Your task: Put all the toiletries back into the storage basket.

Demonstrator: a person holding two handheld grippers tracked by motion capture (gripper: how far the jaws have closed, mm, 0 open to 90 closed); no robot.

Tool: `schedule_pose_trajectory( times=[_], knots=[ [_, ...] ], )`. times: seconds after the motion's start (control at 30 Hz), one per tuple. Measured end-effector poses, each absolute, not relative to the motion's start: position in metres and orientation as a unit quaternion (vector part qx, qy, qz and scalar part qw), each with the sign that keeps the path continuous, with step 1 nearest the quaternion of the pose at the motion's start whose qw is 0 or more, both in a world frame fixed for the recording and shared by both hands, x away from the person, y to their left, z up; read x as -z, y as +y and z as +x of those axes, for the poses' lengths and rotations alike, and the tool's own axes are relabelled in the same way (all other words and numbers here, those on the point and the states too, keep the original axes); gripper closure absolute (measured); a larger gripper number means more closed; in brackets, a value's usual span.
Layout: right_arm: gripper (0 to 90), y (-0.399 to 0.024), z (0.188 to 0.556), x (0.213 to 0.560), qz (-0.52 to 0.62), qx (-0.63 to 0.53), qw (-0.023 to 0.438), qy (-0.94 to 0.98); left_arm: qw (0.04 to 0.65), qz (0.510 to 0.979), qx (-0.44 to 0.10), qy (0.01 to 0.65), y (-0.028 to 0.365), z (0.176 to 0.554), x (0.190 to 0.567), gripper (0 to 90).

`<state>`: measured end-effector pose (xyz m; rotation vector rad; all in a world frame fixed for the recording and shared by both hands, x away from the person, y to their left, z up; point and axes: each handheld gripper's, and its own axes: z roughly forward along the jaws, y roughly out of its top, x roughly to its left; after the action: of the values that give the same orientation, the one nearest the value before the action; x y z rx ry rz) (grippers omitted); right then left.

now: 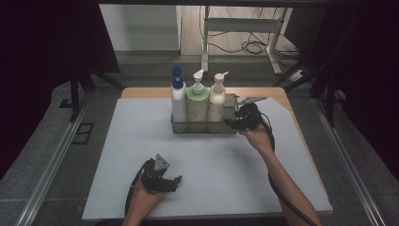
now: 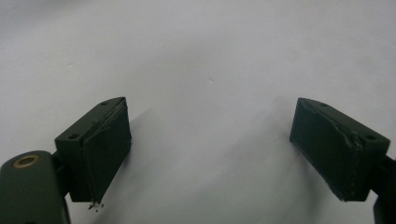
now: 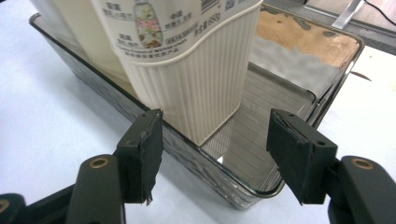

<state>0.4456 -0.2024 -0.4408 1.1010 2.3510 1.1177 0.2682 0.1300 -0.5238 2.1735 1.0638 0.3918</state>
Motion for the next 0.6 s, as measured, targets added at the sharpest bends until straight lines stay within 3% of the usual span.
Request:
schedule_pose_trajectory(
  times=[0.6],
  knots=[
    [28.5, -0.204, 0.423, 0.433, 0.353, -0.39, 0.152, 0.837, 0.34, 0.833, -0.15, 0.409, 0.13, 0.268, 0.524, 12.4]
  ],
)
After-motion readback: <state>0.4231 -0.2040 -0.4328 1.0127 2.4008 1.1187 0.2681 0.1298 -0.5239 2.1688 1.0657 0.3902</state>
